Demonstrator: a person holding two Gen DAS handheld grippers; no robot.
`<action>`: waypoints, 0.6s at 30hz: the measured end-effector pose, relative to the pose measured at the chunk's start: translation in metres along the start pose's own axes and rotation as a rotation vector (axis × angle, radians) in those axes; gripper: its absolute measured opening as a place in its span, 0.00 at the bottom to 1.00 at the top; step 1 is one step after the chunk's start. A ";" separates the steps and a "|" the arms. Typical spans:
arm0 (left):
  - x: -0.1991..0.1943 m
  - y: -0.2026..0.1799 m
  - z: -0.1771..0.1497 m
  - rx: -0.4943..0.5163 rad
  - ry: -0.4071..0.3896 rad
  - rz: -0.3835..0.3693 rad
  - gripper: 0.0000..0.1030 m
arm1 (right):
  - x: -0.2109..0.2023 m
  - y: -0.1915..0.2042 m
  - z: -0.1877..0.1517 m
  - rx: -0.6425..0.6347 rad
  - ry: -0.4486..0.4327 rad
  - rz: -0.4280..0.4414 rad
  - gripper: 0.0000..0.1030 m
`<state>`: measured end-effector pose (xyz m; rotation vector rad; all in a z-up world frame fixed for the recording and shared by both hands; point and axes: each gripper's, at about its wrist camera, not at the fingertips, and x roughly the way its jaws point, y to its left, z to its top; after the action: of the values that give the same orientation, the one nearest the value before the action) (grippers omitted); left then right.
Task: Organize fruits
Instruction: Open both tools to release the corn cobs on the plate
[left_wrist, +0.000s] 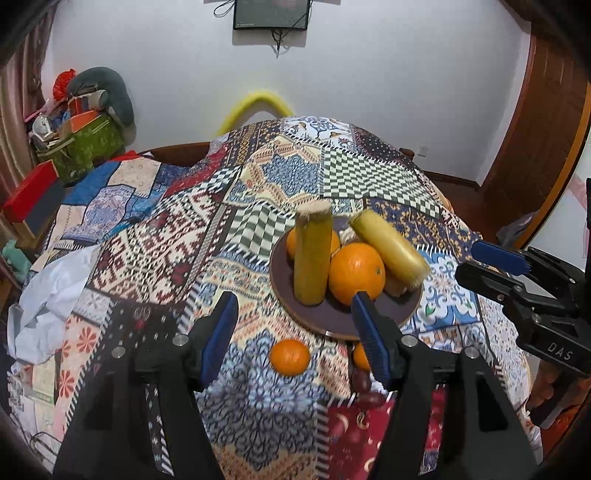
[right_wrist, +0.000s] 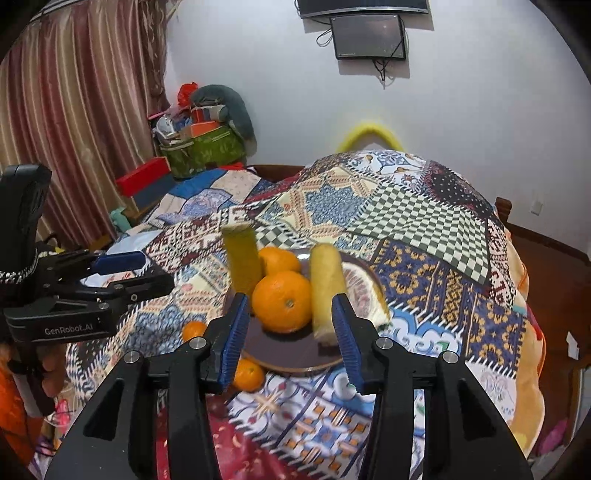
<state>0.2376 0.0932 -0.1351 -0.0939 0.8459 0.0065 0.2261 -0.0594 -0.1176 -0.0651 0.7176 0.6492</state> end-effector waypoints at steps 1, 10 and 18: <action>0.000 0.002 -0.002 -0.004 0.004 0.001 0.62 | 0.000 0.003 -0.004 -0.001 0.007 0.002 0.44; 0.006 0.019 -0.032 -0.028 0.055 0.000 0.62 | 0.024 0.025 -0.039 -0.003 0.104 0.019 0.44; 0.025 0.029 -0.047 -0.036 0.100 -0.012 0.62 | 0.051 0.036 -0.053 0.022 0.185 0.052 0.44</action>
<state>0.2176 0.1177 -0.1867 -0.1342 0.9448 0.0064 0.2032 -0.0175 -0.1838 -0.0879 0.9074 0.6907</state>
